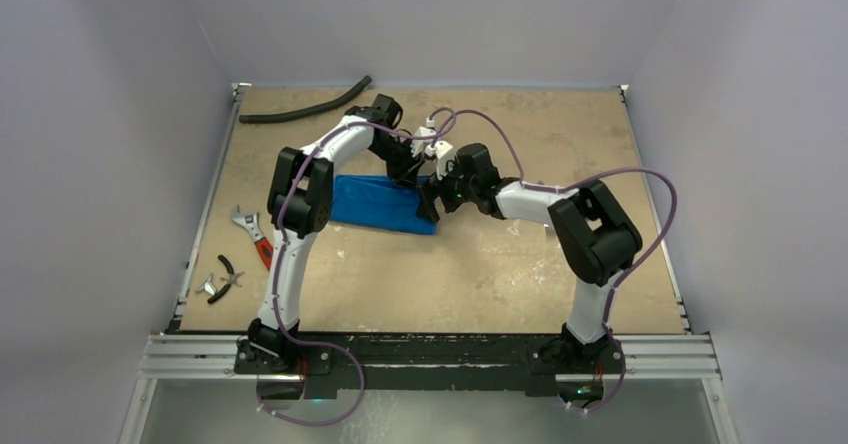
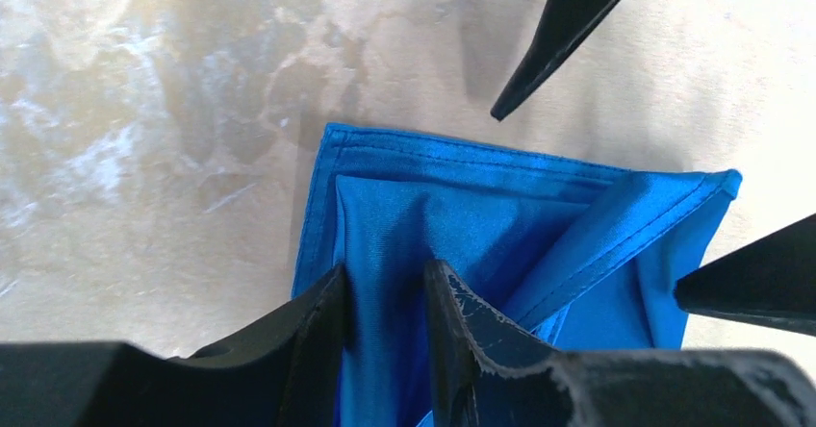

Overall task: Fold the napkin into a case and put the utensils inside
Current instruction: Fold the lower triangle-folded napkin at the center of the board, then rotate the 2/3-rectangle-folded napkin at the center of the board.

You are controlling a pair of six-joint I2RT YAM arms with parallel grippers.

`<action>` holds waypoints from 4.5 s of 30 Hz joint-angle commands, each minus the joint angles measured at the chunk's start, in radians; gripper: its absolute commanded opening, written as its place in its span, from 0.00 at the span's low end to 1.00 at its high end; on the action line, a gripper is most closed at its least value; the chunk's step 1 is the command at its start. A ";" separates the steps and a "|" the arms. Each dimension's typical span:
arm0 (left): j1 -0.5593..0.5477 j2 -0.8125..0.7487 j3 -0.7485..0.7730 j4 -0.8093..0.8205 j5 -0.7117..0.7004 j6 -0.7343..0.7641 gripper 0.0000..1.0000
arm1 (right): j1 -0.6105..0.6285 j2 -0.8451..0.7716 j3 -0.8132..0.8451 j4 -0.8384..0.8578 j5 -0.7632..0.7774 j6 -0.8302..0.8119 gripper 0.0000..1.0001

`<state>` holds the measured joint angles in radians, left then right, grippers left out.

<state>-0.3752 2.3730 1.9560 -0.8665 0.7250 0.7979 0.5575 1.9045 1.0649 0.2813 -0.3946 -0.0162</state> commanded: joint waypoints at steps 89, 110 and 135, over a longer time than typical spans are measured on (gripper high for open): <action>-0.135 -0.572 -0.552 0.116 -0.165 -0.324 0.65 | 0.041 -0.120 0.076 -0.146 0.206 0.352 0.00; -0.324 -0.481 -0.760 0.273 -0.457 -0.150 0.21 | -0.045 -0.158 -0.077 -0.021 0.187 0.439 0.00; -0.334 -0.590 -0.930 0.140 -0.632 0.201 0.00 | -0.113 0.153 0.206 0.025 0.301 0.472 0.00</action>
<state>-0.7097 1.7782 1.0916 -0.5701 0.1909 0.8532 0.4896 2.1658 1.3918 0.2569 -0.1932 0.4118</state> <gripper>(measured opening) 0.021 0.004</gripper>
